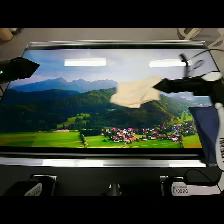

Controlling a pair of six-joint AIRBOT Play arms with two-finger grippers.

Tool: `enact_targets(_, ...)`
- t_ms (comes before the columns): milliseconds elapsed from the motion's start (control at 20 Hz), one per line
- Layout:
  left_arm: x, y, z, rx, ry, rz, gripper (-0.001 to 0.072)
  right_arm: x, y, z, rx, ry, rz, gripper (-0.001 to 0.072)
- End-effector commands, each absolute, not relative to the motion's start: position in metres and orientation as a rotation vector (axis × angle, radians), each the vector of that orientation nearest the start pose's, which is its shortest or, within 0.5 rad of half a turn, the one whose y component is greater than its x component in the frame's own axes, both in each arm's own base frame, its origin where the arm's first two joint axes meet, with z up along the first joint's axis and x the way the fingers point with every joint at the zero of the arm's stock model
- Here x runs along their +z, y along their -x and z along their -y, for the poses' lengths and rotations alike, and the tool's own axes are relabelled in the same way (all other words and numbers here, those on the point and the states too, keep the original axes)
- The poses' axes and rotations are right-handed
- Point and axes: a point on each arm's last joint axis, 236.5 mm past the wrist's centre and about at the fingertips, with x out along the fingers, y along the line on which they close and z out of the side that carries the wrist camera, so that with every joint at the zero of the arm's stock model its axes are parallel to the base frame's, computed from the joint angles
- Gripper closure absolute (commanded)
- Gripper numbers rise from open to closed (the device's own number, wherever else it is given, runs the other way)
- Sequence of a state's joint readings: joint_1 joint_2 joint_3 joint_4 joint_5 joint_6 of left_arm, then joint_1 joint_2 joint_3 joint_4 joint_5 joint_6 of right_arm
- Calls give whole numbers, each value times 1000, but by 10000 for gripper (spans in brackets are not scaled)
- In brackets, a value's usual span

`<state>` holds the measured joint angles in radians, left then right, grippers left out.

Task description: Fold the shirts.

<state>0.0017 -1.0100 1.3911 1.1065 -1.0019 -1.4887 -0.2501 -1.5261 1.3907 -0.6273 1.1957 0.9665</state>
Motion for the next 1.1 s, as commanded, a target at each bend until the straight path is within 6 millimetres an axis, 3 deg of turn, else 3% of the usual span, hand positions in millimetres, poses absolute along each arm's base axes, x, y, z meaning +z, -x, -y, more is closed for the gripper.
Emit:
enact_targets(0,256,-407,88,-321,283,-595,679,114,-448,52,416,-494,-864,688)
enact_targets(150,256,-407,88,-321,284,-595,680,121,-410,139,225,-510,-846,688)
enact_targets(300,256,-407,88,-322,284,-596,680,118,-374,206,71,-531,-824,688)
enact_targets(450,256,-407,88,-322,284,-596,680,121,-346,259,-62,-576,-762,688)
enact_targets(600,255,-408,88,-322,285,-598,679,134,-331,294,-140,-590,-669,688)
enact_targets(700,255,-408,88,-322,285,-598,679,145,-322,310,-189,-596,-617,688)
enact_targets(750,255,-408,88,-322,284,-597,679,142,-312,307,-187,-595,-650,688)
enact_targets(900,257,-409,87,-319,285,-587,679,104,-266,285,-214,-598,-927,687)
enact_targets(1050,259,-411,87,-317,287,-578,679,80,-208,287,-371,-549,-1165,687)
